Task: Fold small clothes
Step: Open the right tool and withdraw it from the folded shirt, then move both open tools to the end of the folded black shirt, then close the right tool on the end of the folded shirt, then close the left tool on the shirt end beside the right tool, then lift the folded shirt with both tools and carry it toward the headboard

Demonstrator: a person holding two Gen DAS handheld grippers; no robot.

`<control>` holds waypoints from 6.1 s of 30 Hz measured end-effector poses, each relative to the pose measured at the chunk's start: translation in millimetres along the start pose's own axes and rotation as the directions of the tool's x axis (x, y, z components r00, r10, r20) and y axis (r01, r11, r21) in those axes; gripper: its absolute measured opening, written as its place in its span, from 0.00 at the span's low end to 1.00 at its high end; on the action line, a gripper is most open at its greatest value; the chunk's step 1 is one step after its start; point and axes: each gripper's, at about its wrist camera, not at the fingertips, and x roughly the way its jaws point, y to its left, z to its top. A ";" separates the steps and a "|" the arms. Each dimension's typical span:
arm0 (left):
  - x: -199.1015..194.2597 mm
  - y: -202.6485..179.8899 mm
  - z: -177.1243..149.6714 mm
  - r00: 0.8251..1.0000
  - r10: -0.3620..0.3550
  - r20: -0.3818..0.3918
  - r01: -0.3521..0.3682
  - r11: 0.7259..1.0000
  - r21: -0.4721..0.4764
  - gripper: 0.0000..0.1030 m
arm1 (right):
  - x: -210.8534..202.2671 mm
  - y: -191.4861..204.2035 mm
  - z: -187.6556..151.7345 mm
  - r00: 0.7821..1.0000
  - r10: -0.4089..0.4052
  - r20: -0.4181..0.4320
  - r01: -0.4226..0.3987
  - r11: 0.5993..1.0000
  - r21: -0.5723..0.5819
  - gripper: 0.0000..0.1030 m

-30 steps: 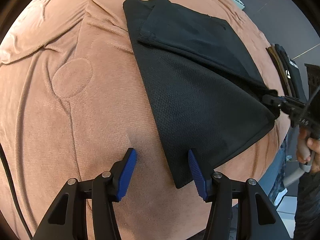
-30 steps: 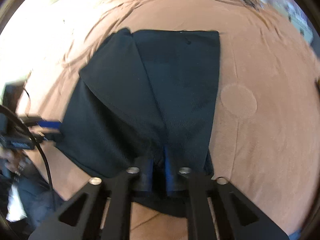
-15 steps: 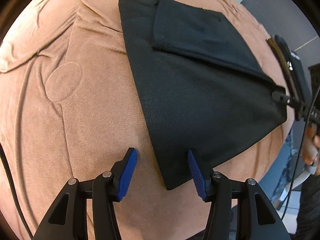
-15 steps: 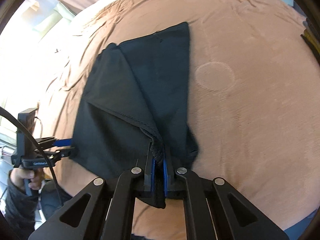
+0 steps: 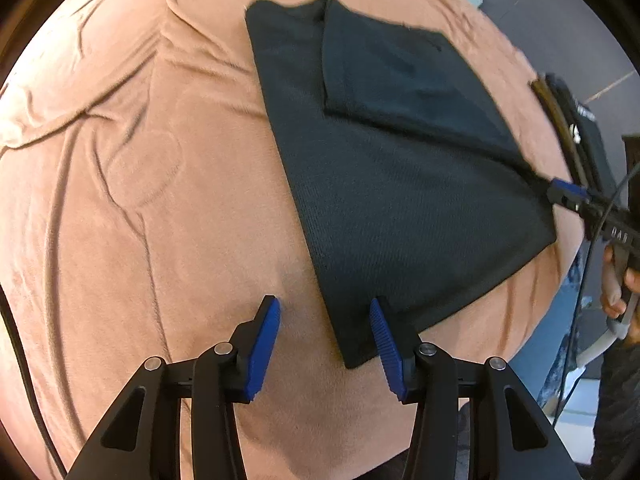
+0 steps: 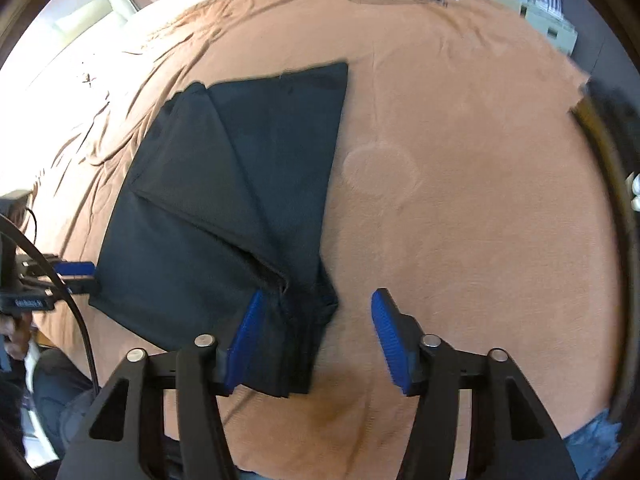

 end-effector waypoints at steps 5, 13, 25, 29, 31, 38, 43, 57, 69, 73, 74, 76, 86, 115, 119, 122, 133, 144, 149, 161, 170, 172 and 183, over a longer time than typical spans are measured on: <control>-9.1 11.0 15.7 0.998 -0.028 0.059 0.032 0.998 -0.060 0.49 | -7.4 24.7 6.0 1.000 -0.027 0.003 0.028 0.995 -0.099 0.53; 5.1 13.2 35.9 0.998 -0.004 0.070 0.010 0.996 -0.089 0.49 | 29.7 71.9 26.5 0.995 -0.083 -0.048 0.069 0.965 -0.251 0.59; 18.6 16.0 66.7 0.996 0.010 0.085 -0.007 0.999 -0.040 0.49 | 94.1 106.2 63.1 0.992 -0.103 -0.072 0.073 0.938 -0.339 0.60; 22.4 16.9 65.5 0.996 0.015 0.093 -0.013 1.000 -0.028 0.49 | 103.9 96.8 78.7 0.995 -0.085 -0.049 0.069 0.960 -0.271 0.60; 23.4 17.1 65.2 0.995 0.016 0.096 -0.013 1.000 -0.026 0.49 | 105.2 89.2 85.3 0.995 -0.100 -0.029 0.090 0.967 -0.237 0.60; 27.6 11.6 68.4 0.995 0.016 0.095 -0.016 1.000 -0.003 0.49 | 105.9 46.0 102.1 0.989 -0.148 0.020 0.149 0.986 -0.069 0.60; 26.5 14.3 66.4 0.995 0.009 0.097 -0.010 1.000 0.005 0.49 | 105.5 15.6 111.4 0.982 -0.185 0.041 0.185 0.983 0.019 0.60; 11.0 25.6 74.9 0.993 -0.010 0.121 0.011 1.000 -0.014 0.49 | 91.5 2.3 97.0 0.995 -0.098 0.030 0.099 0.994 -0.037 0.60; 25.8 22.5 98.1 0.993 0.025 0.115 -0.025 1.000 -0.005 0.49 | 137.7 93.5 90.0 0.969 -0.237 0.065 0.245 0.916 -0.319 0.79; 26.2 24.3 96.4 0.992 0.017 0.123 -0.017 1.000 -0.004 0.49 | 152.0 86.3 103.1 0.961 -0.271 0.054 0.275 0.922 -0.273 0.79; 25.9 25.2 96.0 0.992 0.012 0.123 -0.011 1.000 -0.004 0.49 | 149.3 80.3 111.7 0.960 -0.273 0.056 0.279 0.930 -0.240 0.79; 25.6 26.5 95.4 0.993 0.004 0.122 -0.004 1.000 -0.001 0.49 | 152.9 66.3 127.0 0.954 -0.292 0.062 0.298 0.940 -0.167 0.79; 26.6 26.1 95.3 0.992 0.004 0.124 -0.006 1.000 0.011 0.49 | 157.2 3.2 149.2 0.955 -0.294 0.051 0.293 0.956 0.024 0.79; 27.4 61.8 141.4 0.981 -0.054 0.185 0.074 0.992 -0.103 0.49 | 164.2 -88.0 141.9 0.947 0.296 0.127 -0.316 0.931 0.182 0.31; 28.9 59.9 144.1 0.981 -0.051 0.186 0.071 0.992 -0.102 0.49 | 179.0 -88.8 146.1 0.960 0.269 0.077 -0.278 0.944 0.178 0.26; 28.6 59.0 147.0 0.982 -0.046 0.184 0.066 0.993 -0.100 0.49 | 183.8 -91.8 143.7 0.963 0.262 0.059 -0.268 0.945 0.187 0.07; 25.9 56.0 149.7 0.977 -0.066 0.201 0.088 0.990 -0.106 0.49 | 164.3 -71.2 132.2 0.979 0.183 0.087 -0.195 0.970 0.147 0.00; 32.1 65.2 161.1 0.971 -0.107 0.213 0.140 0.979 -0.147 0.49 | 155.8 -105.5 119.8 0.924 0.360 0.128 -0.381 0.895 0.232 0.68; 38.6 71.1 171.4 0.964 -0.144 0.225 0.182 0.970 -0.161 0.49 | 175.1 -103.1 122.2 0.884 0.457 0.097 -0.467 0.856 0.221 0.58; 49.7 65.2 199.7 0.960 -0.122 0.252 0.160 0.977 -0.140 0.14 | 206.7 -80.4 153.1 0.880 0.474 0.042 -0.474 0.867 0.152 0.11; 2.6 53.8 185.4 0.930 -0.141 0.340 0.184 0.978 -0.096 0.05 | 154.9 -50.5 140.3 0.892 0.434 0.129 -0.445 0.892 0.076 0.07; -11.9 49.6 180.3 0.923 -0.140 0.359 0.183 0.979 -0.087 0.05 | 135.0 -38.0 137.6 0.893 0.423 0.150 -0.434 0.900 0.046 0.07; -132.4 43.5 135.0 0.851 -0.134 0.508 0.192 0.979 -0.064 0.05 | 14.9 34.6 105.9 0.866 0.417 0.276 -0.401 0.909 -0.116 0.07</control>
